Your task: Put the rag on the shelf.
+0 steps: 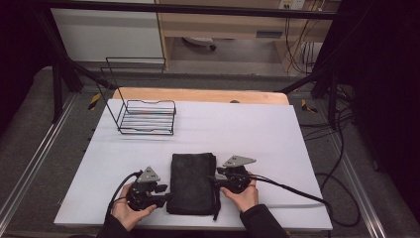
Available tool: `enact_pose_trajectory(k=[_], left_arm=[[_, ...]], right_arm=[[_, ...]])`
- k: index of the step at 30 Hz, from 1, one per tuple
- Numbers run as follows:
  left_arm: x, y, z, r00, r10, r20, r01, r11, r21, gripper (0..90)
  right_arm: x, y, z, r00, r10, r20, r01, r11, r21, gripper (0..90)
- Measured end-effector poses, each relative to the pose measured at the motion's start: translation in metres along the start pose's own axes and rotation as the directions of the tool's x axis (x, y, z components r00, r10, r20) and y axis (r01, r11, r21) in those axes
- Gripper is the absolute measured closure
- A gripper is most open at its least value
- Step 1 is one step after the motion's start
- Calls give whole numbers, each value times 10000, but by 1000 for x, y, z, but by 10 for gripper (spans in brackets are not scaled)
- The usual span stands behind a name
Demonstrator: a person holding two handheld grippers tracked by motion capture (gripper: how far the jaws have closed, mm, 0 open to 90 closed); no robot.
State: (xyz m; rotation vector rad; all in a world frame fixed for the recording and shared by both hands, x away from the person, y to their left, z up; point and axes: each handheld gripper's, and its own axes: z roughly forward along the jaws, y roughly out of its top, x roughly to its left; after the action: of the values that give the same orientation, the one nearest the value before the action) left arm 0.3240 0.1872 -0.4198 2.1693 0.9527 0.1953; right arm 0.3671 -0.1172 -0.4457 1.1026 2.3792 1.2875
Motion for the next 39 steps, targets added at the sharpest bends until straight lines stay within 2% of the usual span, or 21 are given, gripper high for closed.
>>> enact_pose_trajectory(k=[4,9,11,15,20,23,24,26,28,31,34,37,39], left_arm=[[13,10,-2,9999,11,-117,-15,9995,-330,342],[25,21,4,9999,-77,-136,72,9993,-360,196],[28,26,7,9998,3,-211,-11,9994,-353,152],[34,38,14,9995,50,-301,-59,9996,-291,111],[42,55,27,9976,-82,-690,64,9997,-251,107],[49,61,37,9958,-340,-852,308,9988,-380,125],[52,62,40,9950,-537,-842,495,9974,-515,142],[58,63,45,9925,-785,-934,720,9949,-709,191],[64,63,50,9874,-1027,-1202,934,9924,-804,243],[69,62,58,9849,-1166,-1281,1077,9914,-744,327],[70,60,67,9852,-1253,-1167,1201,9914,-511,387],[71,57,73,9840,-1513,-941,1507,9885,-132,468],[72,54,72,9810,-1807,-711,1791,9834,-281,522]], right_arm=[[-8,4,-10,9998,-76,160,83,9990,-448,287],[-21,5,-21,9993,244,275,-226,9977,-637,176],[-26,5,-24,9987,441,261,-423,9969,-667,145],[-34,2,-31,9972,687,288,-664,9949,-759,120],[-39,0,-34,9963,753,407,-723,9948,-722,107],[-38,-1,-33,9968,674,426,-644,9956,-686,106],[-38,-2,-32,9969,658,421,-629,9958,-667,105],[-37,-2,-31,9971,637,424,-610,9963,-613,101],[-37,-3,-30,9971,631,436,-606,9966,-563,101],[-37,-3,-30,9970,655,414,-630,9963,-592,101],[-37,-3,-30,9969,667,420,-643,9963,-563,96],[-37,-4,-29,9966,703,421,-681,9964,-514,96],[-37,-4,-28,9966,721,392,-700,9962,-518,96]])
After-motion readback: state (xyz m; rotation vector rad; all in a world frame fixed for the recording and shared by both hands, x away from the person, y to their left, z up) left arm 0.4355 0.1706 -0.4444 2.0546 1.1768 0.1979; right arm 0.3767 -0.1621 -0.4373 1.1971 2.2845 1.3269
